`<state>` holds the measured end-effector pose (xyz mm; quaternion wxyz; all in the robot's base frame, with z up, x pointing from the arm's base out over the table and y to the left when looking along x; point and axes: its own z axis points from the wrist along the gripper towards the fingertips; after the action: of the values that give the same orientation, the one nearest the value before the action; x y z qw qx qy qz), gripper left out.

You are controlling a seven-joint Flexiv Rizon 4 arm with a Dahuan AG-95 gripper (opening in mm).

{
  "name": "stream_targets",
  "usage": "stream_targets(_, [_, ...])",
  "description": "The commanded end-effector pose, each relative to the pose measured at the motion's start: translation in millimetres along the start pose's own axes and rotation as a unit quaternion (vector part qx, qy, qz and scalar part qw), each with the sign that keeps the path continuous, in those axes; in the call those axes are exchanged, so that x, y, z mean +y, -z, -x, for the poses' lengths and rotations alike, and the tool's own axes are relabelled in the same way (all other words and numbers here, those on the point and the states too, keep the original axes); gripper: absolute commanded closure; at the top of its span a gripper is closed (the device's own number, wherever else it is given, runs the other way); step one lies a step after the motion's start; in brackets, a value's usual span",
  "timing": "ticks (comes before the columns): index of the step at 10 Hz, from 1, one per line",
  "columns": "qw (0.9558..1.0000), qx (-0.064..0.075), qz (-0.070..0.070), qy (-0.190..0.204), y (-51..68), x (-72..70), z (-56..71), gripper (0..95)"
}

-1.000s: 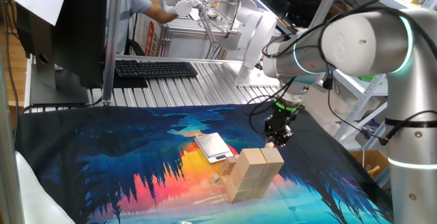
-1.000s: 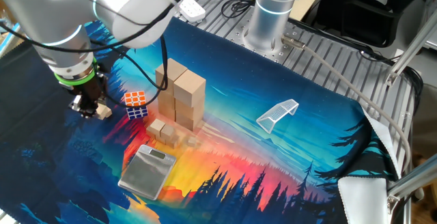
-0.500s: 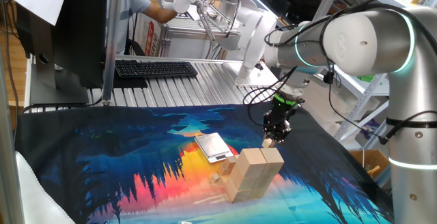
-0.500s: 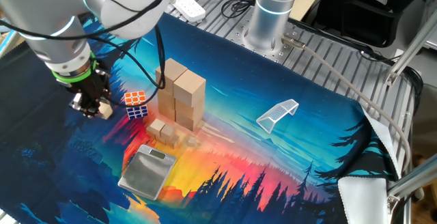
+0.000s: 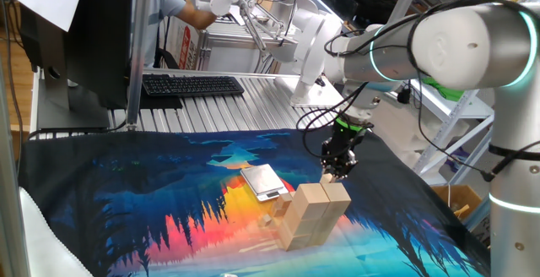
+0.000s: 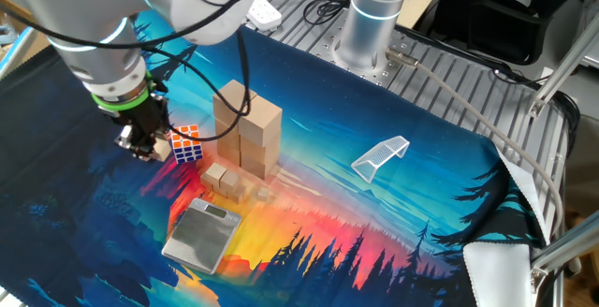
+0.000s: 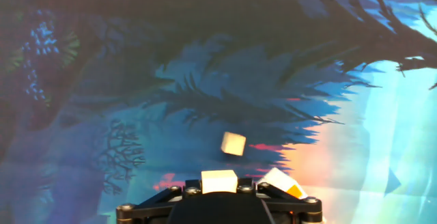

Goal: Stack the blocks into a pyramid shape

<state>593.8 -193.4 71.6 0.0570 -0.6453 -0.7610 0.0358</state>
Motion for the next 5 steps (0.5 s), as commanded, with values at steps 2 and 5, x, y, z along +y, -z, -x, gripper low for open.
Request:
stream_targets(2, [0.9999, 0.004, -0.002, 0.010, -0.2, 1.3, 0.2, 95.0])
stream_targets(5, [0.9993, -0.005, -0.005, 0.037, 0.9, 3.6, 1.4, 95.0])
